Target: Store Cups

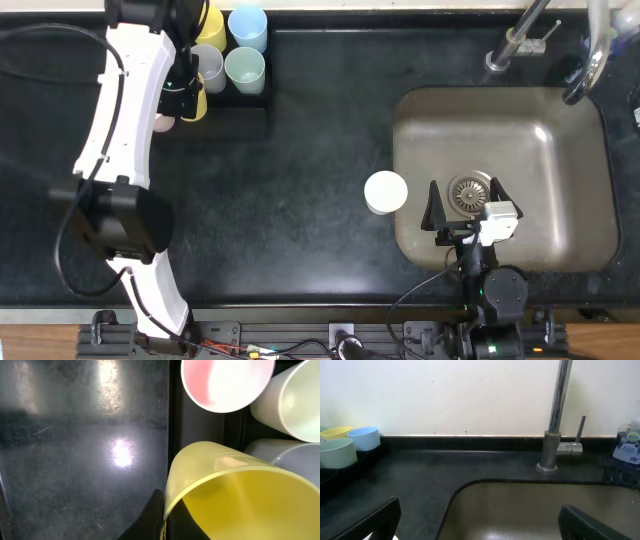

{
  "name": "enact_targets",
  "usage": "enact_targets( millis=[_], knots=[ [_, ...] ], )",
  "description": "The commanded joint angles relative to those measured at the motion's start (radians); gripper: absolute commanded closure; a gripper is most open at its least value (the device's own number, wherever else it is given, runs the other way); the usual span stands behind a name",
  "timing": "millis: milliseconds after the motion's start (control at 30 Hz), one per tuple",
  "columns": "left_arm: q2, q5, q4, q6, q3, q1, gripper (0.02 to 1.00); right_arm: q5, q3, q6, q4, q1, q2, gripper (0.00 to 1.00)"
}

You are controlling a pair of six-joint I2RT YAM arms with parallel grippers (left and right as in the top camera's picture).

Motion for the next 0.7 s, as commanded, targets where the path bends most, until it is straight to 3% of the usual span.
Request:
enact_targets(
  millis=[33, 400, 700],
  knots=[
    [-0.004, -0.004, -0.006, -0.016, -0.01, 0.007, 0.98, 0.0, -0.013, -0.003, 0.006, 0.005, -0.01, 0.003],
    [-0.025, -0.036, 0.076, 0.019, -0.03, 0.007, 0.982, 0.0, -0.013, -0.003, 0.006, 0.005, -0.01, 0.003],
    [-0.137, -0.041, 0.22, 0.018, -0.224, 0.013, 0.982, 0.0, -0.013, -0.003, 0.006, 0.005, -0.01, 0.003]
  ],
)
